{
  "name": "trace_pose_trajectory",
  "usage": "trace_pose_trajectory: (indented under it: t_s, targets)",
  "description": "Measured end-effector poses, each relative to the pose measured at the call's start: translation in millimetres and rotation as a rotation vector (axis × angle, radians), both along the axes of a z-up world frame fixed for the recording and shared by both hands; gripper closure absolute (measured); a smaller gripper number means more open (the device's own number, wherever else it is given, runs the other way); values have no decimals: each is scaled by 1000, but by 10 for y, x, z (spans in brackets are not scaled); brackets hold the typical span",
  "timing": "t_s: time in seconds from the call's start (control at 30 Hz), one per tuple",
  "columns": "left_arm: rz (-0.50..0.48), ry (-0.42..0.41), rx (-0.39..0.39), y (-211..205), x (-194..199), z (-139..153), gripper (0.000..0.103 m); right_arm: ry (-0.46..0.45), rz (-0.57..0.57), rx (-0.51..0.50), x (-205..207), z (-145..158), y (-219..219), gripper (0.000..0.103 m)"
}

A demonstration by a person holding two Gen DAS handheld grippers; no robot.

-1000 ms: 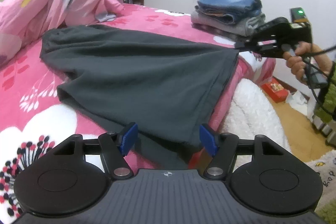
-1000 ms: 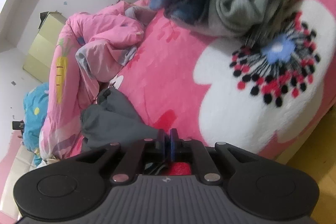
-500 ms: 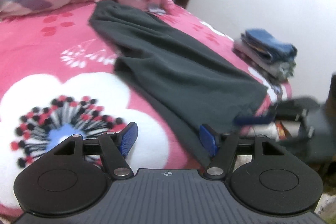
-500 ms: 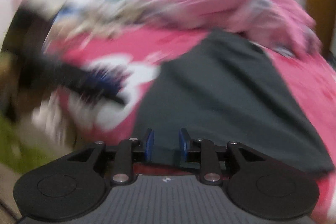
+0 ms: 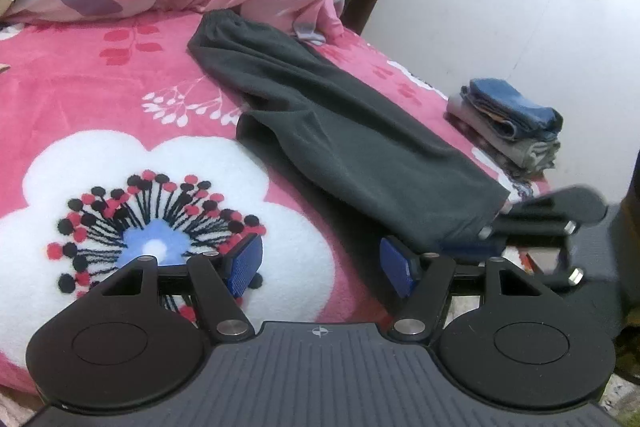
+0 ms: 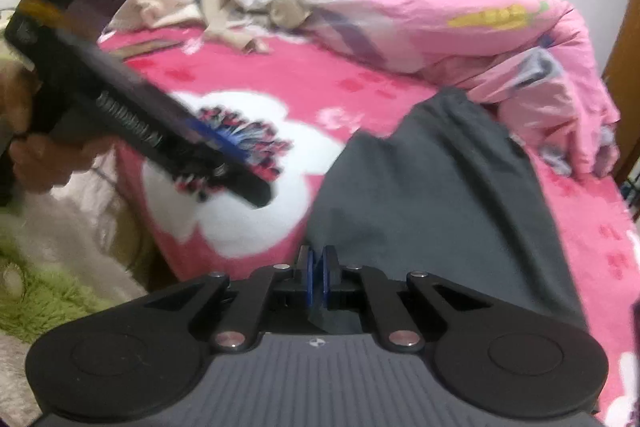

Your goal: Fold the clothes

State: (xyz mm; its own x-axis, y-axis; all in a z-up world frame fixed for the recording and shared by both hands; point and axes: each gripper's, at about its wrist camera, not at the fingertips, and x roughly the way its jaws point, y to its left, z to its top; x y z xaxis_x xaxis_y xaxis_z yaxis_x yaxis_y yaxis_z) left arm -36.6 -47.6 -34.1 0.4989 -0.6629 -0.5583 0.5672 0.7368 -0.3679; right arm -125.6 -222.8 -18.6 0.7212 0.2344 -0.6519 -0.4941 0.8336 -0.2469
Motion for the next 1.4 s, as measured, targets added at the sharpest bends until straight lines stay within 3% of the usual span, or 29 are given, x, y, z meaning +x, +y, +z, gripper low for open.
trace_pose_trajectory:
  t_s: [0.1,0.17,0.27,0.4,0.53,0.67,0.77,0.9,1.07,1.27,1.4]
  targets:
    - [-5,-7,7,-21,17,3,37,26,-32,-93,26,-244,26,98]
    - [-6,-22,8,-28,26,20,37,44,-55,-103,42,-258,-20,94]
    - [-8,-54,4,-72,73,57,37,58,-72,-50,30,-124,-128,60]
    - [-32,-111,2,-225,199,124,36,90,-70,100,2,161,-390,60]
    - [-51,-162,4,-387,365,164,36,40,-138,304,171,608,-860,60]
    - [-39,-155,-2,-497,585,131,35,-31,-252,492,739,1004,-1421,60]
    - [-23,-118,2,-546,738,51,35,-49,-306,530,1398,1132,-1676,60]
    - [-24,-56,20,-544,807,-98,35,56,-332,557,2507,972,-1833,60]
    - [-36,-29,50,-537,824,-214,35,228,-388,548,3670,435,-1808,60]
    - [-59,-31,43,-502,813,-232,34,359,-441,588,4488,-45,-1806,60]
    - [-65,-7,18,-473,855,-231,34,458,-379,691,4631,-192,-1756,60]
